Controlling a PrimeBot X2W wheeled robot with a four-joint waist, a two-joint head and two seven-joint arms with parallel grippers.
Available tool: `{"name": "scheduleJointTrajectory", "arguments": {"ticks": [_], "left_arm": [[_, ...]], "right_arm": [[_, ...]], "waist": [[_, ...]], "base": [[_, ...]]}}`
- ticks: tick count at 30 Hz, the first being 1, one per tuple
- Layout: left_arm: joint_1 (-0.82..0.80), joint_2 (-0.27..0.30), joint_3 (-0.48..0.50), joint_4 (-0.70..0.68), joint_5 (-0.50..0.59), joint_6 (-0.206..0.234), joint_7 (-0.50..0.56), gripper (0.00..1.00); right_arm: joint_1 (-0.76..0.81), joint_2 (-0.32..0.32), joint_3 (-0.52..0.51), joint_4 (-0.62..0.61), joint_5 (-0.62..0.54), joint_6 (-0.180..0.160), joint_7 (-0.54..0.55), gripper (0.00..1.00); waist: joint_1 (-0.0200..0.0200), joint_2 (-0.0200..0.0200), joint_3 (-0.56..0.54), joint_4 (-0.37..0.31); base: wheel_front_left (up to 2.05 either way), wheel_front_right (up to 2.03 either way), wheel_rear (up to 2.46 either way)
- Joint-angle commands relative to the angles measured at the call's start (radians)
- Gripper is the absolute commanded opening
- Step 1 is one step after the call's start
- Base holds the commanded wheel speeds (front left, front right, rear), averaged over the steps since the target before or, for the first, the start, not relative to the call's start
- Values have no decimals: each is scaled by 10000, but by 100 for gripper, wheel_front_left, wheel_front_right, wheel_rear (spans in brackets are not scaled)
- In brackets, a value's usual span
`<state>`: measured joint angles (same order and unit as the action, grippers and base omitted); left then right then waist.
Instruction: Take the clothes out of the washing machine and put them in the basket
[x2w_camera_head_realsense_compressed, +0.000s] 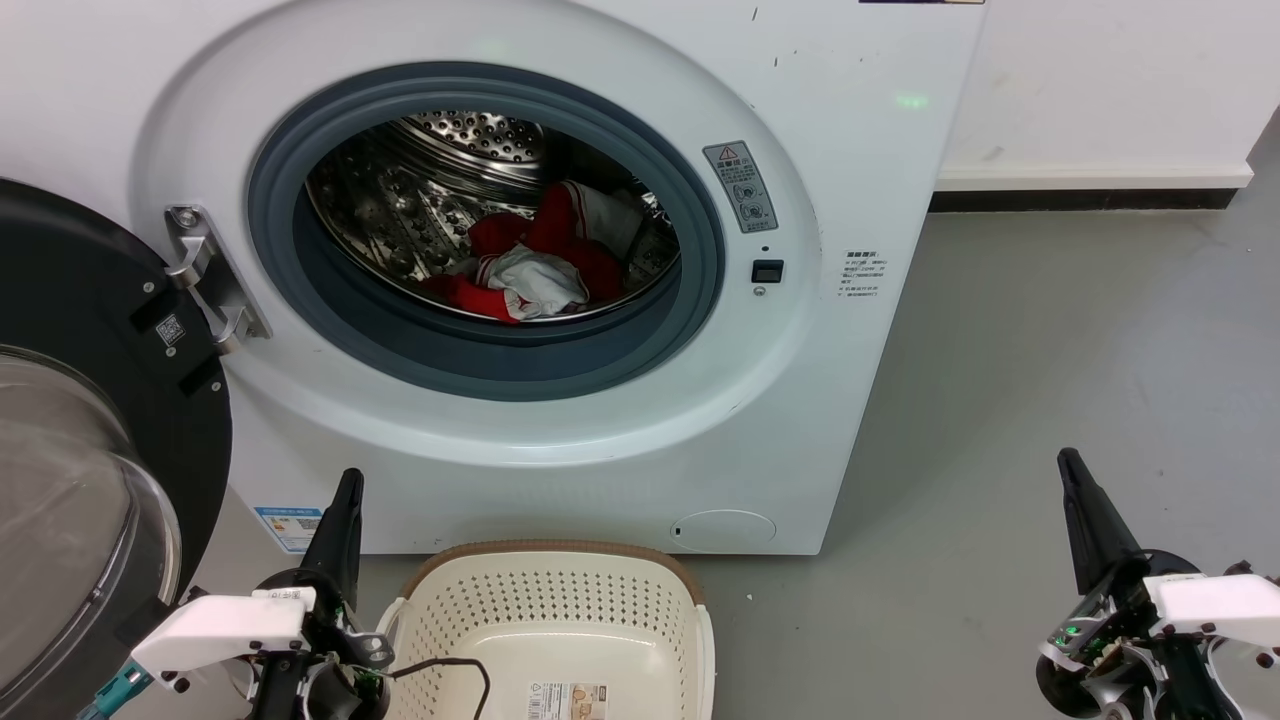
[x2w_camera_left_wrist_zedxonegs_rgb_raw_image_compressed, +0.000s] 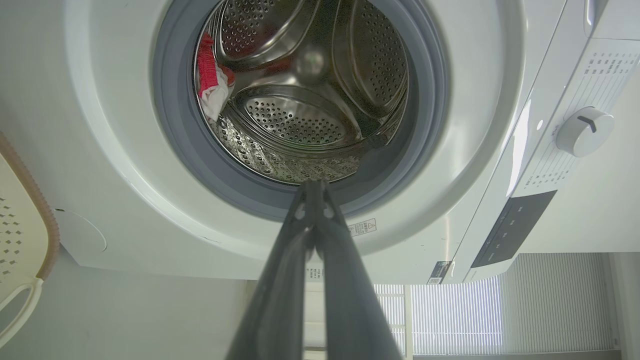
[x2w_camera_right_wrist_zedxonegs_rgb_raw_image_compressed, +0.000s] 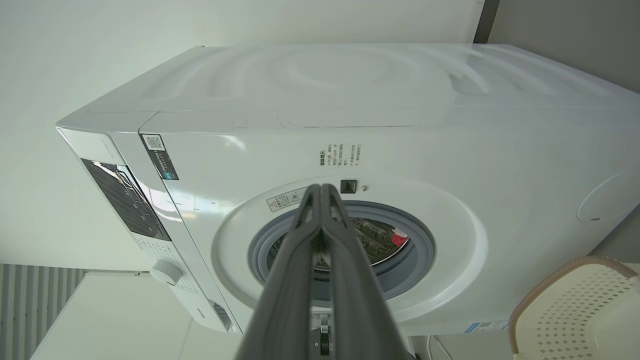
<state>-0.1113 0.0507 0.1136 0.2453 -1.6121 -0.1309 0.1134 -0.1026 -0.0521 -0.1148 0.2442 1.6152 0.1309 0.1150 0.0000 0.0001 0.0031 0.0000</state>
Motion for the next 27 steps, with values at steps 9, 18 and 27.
{"name": "scheduleJointTrajectory", "arguments": {"ticks": [9,18,27], "left_arm": [[65,-21,26,-3,-18,-21,43,0],[65,-21,26,-3,-18,-21,43,0],[83,-11,-85,148,37,2,-71,100]], "right_arm": [[-110,39,1,19,-48,-3,11,0],[-110,39,2,19,-48,-3,10,0],[110,4,29,123,-28,-2,-56,100]], "waist": [[0,-1,0,0],[0,-1,0,0],[0,-1,1,-1]], "base": [[0,0,0],[0,0,0],[0,0,0]]}}
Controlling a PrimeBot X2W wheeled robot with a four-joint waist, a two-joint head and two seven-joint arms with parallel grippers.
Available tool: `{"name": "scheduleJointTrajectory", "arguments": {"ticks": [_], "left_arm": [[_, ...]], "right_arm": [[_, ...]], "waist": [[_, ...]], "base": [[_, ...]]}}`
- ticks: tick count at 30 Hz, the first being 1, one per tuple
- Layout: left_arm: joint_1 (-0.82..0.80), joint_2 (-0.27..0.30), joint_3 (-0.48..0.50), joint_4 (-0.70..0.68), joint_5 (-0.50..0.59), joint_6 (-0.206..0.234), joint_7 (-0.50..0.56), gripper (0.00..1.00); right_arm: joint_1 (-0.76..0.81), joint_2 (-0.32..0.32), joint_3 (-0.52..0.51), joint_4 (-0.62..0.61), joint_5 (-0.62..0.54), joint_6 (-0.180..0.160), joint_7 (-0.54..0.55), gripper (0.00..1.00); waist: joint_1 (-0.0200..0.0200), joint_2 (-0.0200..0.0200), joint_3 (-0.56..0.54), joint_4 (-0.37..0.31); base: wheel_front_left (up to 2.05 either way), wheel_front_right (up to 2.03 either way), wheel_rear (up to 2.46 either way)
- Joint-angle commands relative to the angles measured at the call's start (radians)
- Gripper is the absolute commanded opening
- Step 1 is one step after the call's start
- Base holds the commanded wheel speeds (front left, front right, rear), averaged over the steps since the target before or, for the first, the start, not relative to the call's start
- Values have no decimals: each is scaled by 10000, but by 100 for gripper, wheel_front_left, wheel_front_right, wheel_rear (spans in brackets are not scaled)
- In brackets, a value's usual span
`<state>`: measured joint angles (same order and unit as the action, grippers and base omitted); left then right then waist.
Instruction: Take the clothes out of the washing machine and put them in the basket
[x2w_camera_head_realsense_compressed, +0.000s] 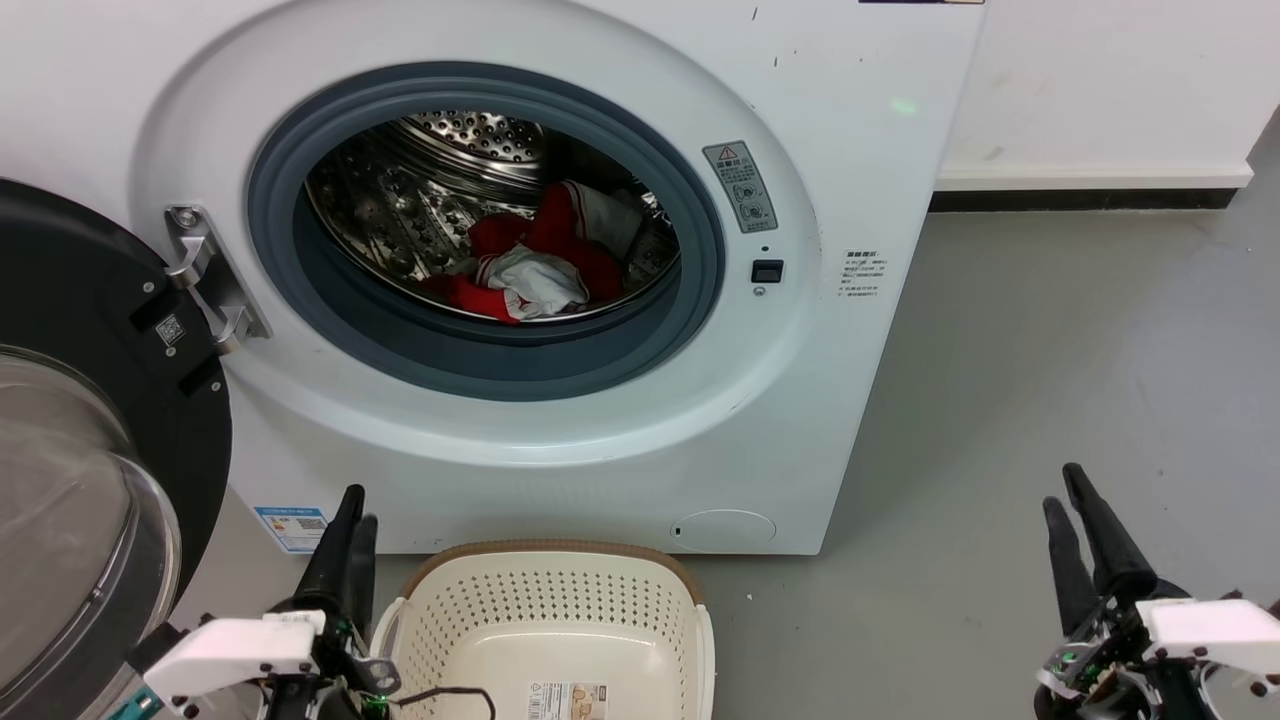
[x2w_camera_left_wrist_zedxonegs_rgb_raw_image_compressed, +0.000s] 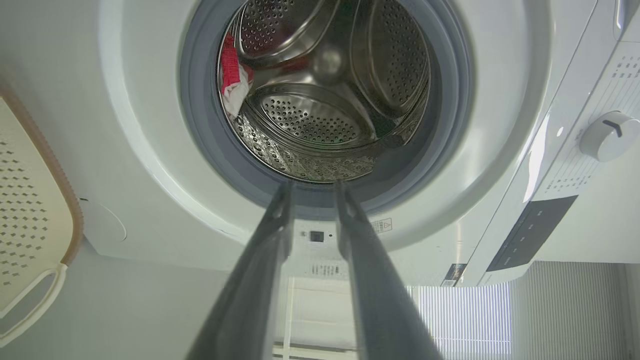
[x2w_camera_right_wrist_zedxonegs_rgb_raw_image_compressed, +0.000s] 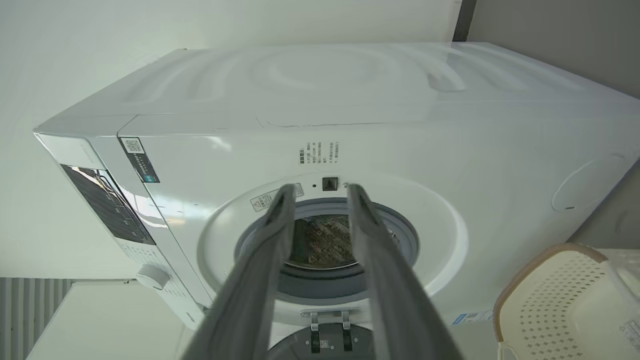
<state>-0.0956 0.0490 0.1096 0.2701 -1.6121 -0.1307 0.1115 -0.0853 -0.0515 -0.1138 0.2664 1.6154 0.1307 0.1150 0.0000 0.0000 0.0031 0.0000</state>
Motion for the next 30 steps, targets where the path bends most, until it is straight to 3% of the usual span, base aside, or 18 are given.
{"name": "scheduleJointTrajectory", "arguments": {"ticks": [1,9,14,30], "left_arm": [[-77,6,-102,-118,71,0,-107,100],[-107,8,-323,-370,557,0,-512,100],[-134,9,-392,-617,1429,0,-746,100],[-239,12,-810,-1181,5149,31,-1410,100]], "right_arm": [[-47,-2,42,-131,-59,0,-108,100],[94,-34,250,-359,-599,0,-522,100],[151,-35,255,-553,-1402,0,-758,100],[366,-16,316,-1314,-5635,0,-1431,100]], "waist": [[0,0,2,-1],[0,0,7,-5],[0,0,5,-4],[0,0,-21,3]], "base": [[0,0,0],[0,0,0],[0,0,0],[0,0,0]]}}
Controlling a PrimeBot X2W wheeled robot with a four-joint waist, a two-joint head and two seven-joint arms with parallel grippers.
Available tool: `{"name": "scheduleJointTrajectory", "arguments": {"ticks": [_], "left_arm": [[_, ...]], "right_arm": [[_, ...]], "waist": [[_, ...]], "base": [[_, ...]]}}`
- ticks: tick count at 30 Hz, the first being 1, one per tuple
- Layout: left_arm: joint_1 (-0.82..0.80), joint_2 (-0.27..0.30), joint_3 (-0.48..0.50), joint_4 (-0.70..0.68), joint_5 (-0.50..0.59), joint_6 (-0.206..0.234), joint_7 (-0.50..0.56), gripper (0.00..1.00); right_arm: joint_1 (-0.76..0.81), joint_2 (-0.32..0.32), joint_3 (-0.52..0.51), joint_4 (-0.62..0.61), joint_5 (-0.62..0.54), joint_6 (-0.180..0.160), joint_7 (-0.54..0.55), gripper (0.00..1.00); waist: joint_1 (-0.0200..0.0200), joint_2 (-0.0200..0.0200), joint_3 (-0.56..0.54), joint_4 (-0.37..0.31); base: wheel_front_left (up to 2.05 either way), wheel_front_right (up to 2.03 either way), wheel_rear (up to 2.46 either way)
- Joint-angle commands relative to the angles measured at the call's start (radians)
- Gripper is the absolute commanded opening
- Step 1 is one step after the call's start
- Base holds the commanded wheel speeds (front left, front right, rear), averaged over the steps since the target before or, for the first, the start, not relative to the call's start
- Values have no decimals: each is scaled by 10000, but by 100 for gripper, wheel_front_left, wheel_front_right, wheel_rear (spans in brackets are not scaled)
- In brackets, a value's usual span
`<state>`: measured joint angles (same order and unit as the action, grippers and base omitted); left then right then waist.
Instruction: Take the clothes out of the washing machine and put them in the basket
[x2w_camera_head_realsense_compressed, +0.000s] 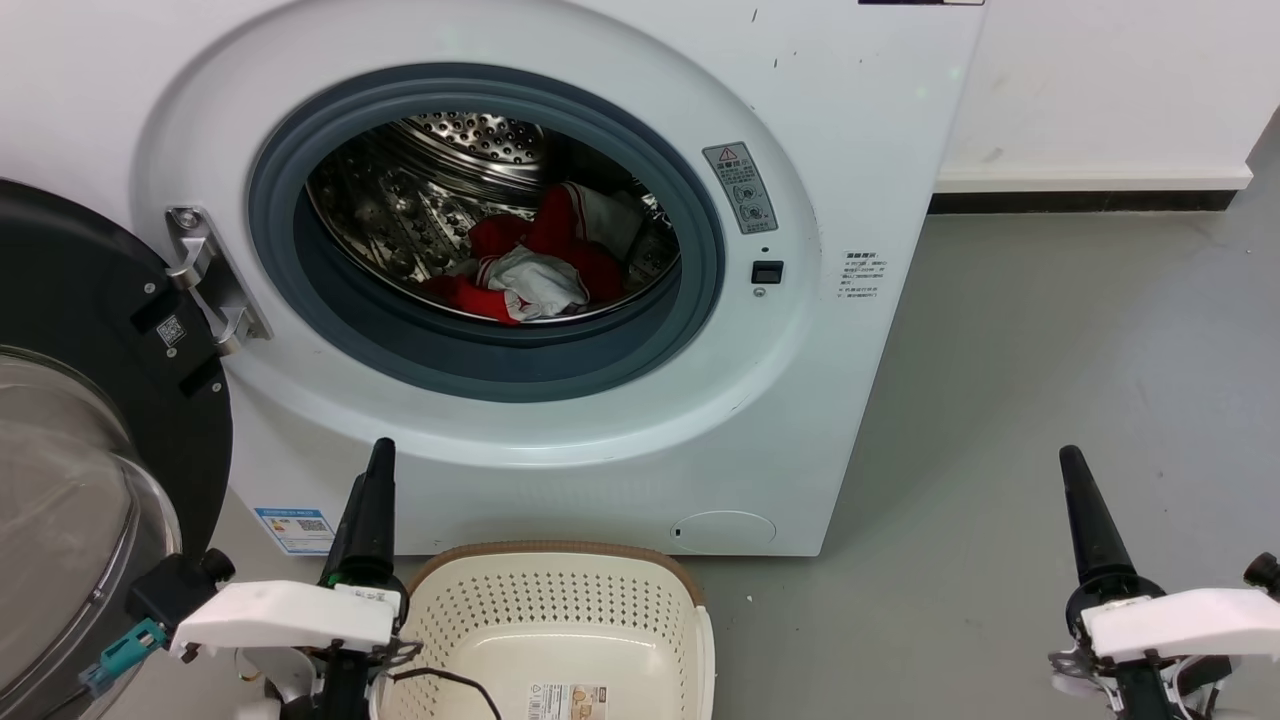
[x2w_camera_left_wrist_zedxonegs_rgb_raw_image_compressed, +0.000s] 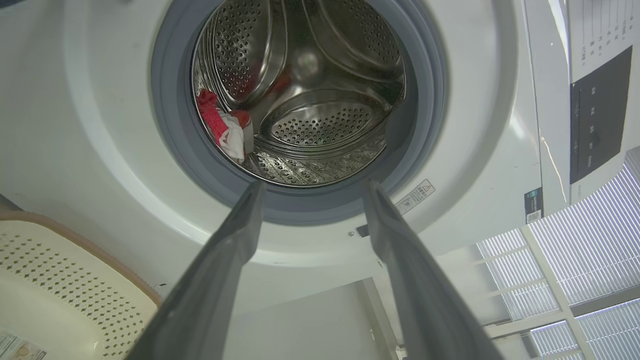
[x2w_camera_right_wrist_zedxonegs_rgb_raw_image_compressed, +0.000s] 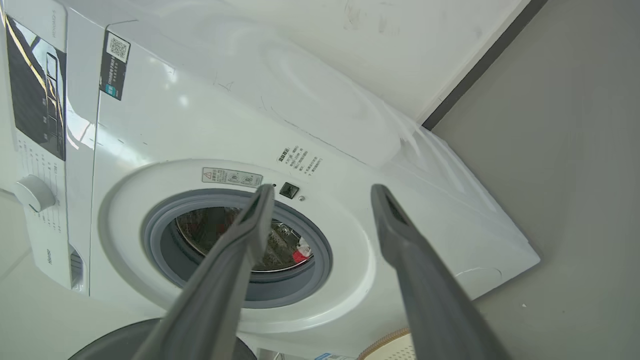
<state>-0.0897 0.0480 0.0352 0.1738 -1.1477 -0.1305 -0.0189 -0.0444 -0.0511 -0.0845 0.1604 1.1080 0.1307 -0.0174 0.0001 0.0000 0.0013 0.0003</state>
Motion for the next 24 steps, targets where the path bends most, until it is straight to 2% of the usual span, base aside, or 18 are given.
{"name": "scheduleJointTrajectory", "arguments": {"ticks": [1,13,24], "left_arm": [[-299,21,-95,-234,729,46,-144,100],[-294,46,-382,-289,3082,236,-533,100],[-314,88,-579,-237,4698,360,-883,100]], "right_arm": [[-28,-19,40,-298,-849,0,-145,100],[185,-6,232,-506,-3169,0,-538,100],[346,1,289,-518,-4784,0,-893,100]], "waist": [[-1,0,-3,1],[-1,0,-20,-4],[-1,0,-47,19]], "base": [[0,0,0],[0,0,0],[0,0,0]]}}
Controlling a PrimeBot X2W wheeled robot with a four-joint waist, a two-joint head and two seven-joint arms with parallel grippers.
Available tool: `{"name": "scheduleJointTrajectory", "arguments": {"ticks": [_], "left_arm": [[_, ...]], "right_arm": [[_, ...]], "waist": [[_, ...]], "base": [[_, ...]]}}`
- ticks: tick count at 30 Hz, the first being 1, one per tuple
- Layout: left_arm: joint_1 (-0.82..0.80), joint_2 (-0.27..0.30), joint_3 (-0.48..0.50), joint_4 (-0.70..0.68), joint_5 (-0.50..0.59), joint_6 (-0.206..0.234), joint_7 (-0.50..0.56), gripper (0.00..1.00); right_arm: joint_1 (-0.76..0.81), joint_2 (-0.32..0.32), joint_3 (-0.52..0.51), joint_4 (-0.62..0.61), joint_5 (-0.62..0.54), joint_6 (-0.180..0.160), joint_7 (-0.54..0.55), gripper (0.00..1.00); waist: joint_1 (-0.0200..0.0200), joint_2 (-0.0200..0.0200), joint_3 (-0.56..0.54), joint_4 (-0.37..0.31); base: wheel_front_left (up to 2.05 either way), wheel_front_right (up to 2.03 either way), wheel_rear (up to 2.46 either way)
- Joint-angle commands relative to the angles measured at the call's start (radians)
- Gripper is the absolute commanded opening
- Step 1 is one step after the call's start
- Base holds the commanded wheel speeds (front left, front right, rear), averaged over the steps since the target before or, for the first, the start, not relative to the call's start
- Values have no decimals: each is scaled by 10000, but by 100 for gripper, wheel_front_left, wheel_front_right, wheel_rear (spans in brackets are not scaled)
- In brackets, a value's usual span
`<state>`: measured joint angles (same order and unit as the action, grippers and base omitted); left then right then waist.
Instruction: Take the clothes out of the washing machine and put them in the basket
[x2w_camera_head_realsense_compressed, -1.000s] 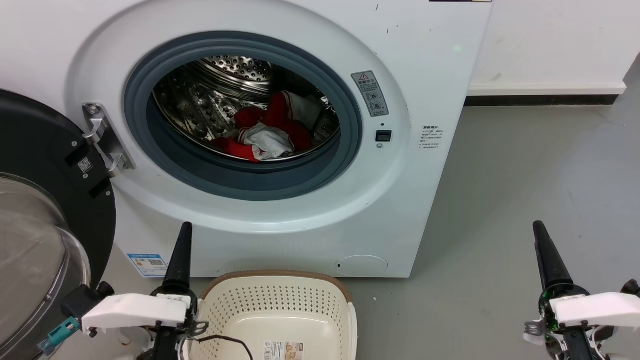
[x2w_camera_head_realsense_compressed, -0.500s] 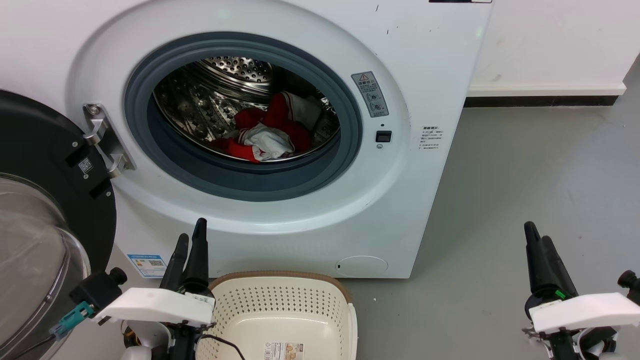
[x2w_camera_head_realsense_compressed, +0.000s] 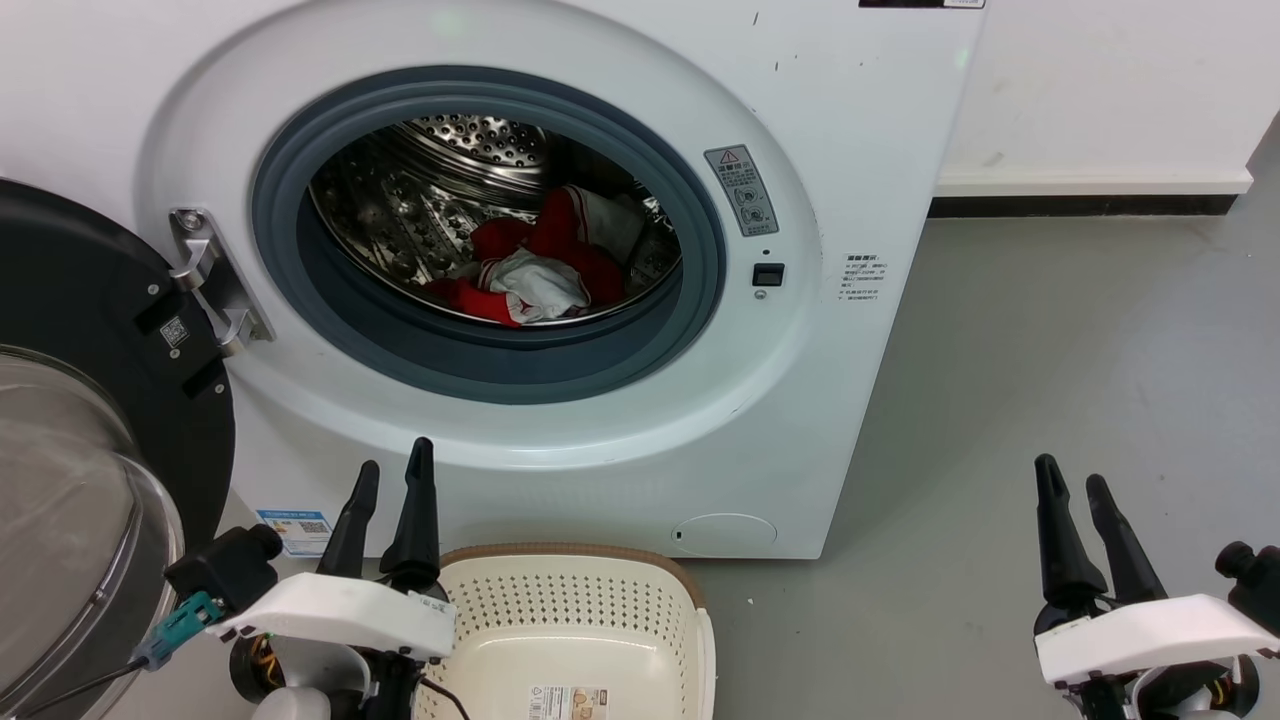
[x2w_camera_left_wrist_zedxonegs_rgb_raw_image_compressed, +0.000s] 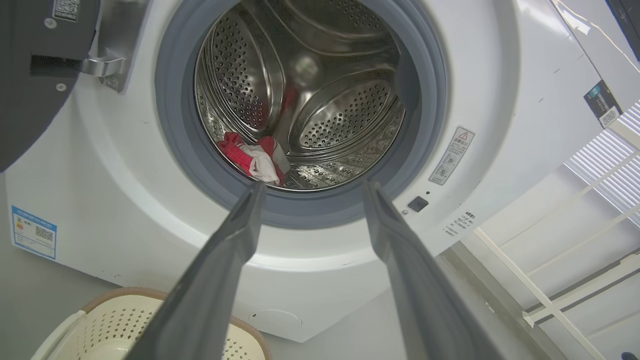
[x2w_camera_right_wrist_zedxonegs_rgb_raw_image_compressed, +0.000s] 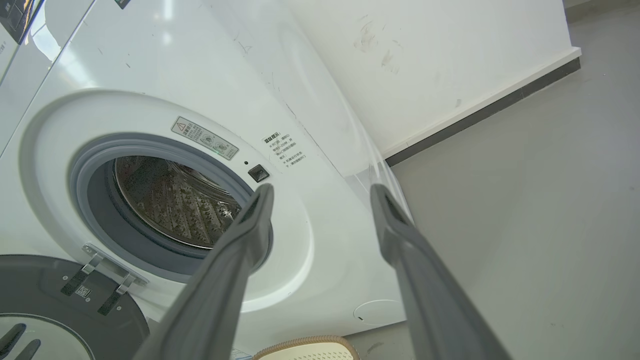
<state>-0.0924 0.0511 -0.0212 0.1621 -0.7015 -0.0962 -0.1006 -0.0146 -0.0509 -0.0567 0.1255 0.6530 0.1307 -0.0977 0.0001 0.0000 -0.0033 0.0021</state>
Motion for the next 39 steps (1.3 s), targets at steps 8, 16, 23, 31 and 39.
{"name": "scheduleJointTrajectory", "arguments": {"ticks": [8,16,23,31,39], "left_arm": [[-297,146,-183,-52,1271,125,-300,100],[-277,196,-276,11,2137,220,-520,100],[-267,225,-358,6,2849,280,-693,100],[-244,237,-436,32,3599,356,-890,100],[-250,244,-487,47,4307,426,-1069,100]], "right_arm": [[122,1,50,-104,-1225,0,-306,100],[202,2,67,-143,-2144,0,-462,100],[289,3,89,-191,-2915,0,-554,100],[343,5,129,-269,-3749,0,-692,100],[421,6,149,-351,-4492,-1,-784,100]], "waist": [[-1,0,-24,0],[-1,0,-44,0],[-1,0,-47,15],[-1,0,-50,18],[-1,0,-55,36]], "base": [[0,0,0],[0,0,0],[0,0,0],[0,0,0],[0,0,0]]}}
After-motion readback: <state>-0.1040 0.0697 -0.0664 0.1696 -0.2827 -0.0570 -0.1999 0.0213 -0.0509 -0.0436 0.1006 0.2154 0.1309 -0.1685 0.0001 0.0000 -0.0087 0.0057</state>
